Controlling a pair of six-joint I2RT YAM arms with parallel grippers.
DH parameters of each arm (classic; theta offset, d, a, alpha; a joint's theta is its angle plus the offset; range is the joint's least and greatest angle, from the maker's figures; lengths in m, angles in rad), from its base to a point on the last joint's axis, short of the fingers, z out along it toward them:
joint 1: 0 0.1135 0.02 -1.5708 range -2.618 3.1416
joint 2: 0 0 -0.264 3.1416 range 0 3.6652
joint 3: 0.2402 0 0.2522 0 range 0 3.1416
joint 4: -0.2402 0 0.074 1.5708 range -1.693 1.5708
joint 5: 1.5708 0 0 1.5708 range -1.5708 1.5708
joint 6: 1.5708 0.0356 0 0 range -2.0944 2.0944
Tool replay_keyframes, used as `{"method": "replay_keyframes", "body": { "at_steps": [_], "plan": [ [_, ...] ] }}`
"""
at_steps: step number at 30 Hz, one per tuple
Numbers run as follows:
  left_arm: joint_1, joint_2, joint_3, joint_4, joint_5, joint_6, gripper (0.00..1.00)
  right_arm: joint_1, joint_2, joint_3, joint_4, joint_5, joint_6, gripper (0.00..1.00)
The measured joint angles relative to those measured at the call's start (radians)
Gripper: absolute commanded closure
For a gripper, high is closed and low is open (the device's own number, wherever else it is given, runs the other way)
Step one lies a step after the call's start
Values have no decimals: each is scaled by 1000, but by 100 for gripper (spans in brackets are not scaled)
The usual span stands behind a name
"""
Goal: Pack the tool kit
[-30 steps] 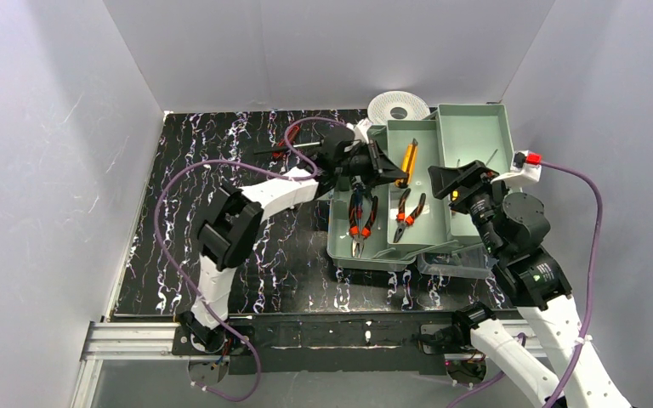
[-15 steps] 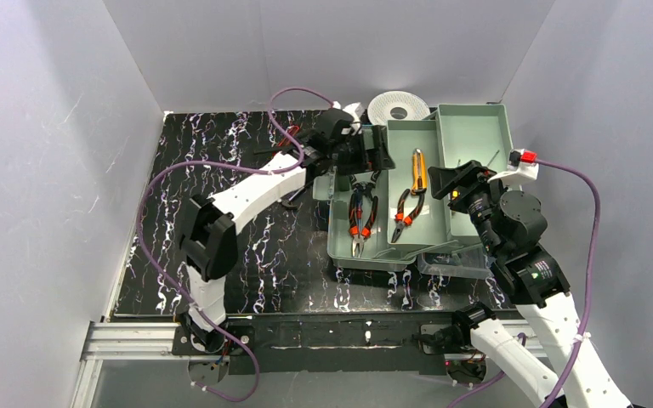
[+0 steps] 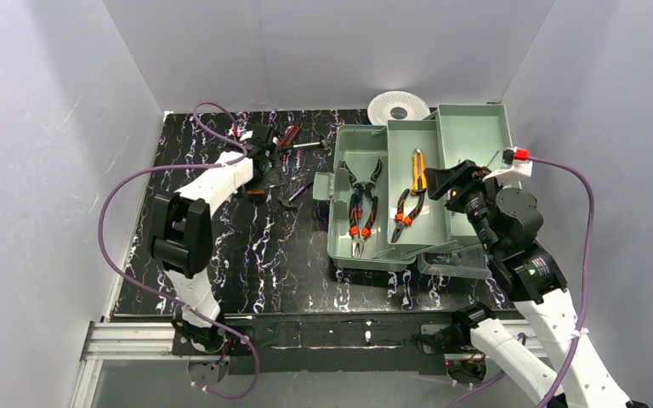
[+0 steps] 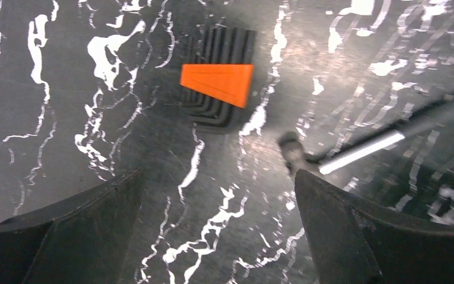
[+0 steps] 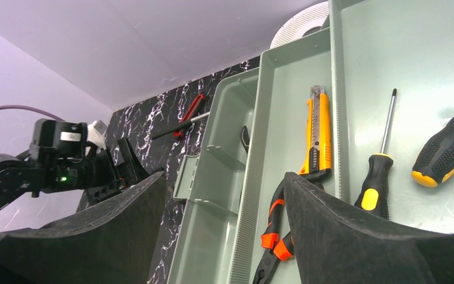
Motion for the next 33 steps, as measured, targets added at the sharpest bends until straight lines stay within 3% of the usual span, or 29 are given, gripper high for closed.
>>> {"method": "replay_keyframes", "body": {
  "at_steps": [10,18,25,33],
  "plan": [
    [36,194,38,-2,-65,90,9,0,2,0,0,-21,-6,22],
    [89,230,81,29,-9,124,13,0,14,0,-1,-42,-6,22],
    [127,266,116,51,81,142,28,0,14,0,-1,-53,-6,22],
    [135,269,114,69,135,150,36,0,13,0,-1,-66,-5,22]
  ]
}}
